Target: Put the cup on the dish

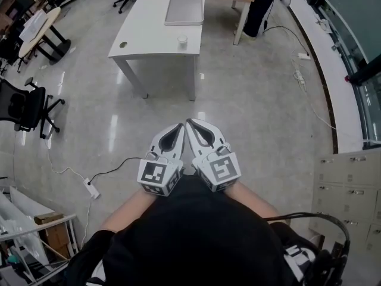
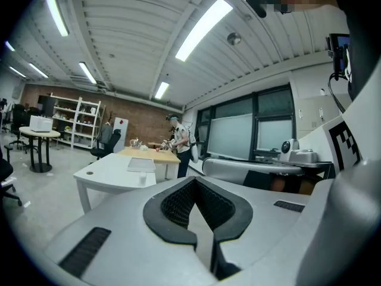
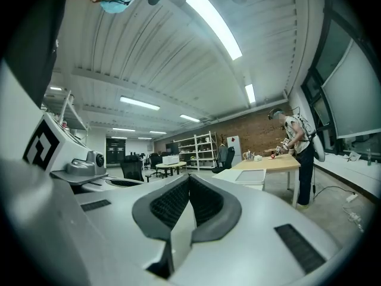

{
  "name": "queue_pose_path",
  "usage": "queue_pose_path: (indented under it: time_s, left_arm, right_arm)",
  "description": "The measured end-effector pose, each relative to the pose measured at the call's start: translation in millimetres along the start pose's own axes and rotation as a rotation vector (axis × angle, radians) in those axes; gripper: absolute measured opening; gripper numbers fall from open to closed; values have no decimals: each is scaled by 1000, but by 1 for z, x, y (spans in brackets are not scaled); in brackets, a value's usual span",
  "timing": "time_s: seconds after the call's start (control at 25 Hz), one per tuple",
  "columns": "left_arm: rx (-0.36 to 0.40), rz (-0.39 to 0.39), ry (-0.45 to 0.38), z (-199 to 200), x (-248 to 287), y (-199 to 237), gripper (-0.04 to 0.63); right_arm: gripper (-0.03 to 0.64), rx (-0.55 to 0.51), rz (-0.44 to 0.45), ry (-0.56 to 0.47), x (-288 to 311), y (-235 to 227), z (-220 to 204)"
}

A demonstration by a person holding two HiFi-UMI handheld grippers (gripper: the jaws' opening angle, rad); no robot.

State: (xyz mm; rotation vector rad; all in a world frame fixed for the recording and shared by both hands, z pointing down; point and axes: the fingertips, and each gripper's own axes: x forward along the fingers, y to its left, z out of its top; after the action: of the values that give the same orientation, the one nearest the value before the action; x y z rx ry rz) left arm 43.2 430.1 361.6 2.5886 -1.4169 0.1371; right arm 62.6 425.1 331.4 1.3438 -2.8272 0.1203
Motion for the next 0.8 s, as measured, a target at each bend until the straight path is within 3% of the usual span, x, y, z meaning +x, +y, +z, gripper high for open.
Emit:
queue_pose_path:
  time_s: [0.2, 0.52, 0.8]
  left_arm:
    - [6, -39, 2, 3, 20, 7, 6]
    - [-10, -57, 30, -1, 38, 22, 6]
    - [-31, -67, 51, 2, 50, 63, 6]
  right_arm:
    - [14, -18, -55, 14, 7, -15, 0]
    - [14, -4, -76, 29, 29, -28, -6]
    - [14, -22, -62, 33, 74, -20, -9]
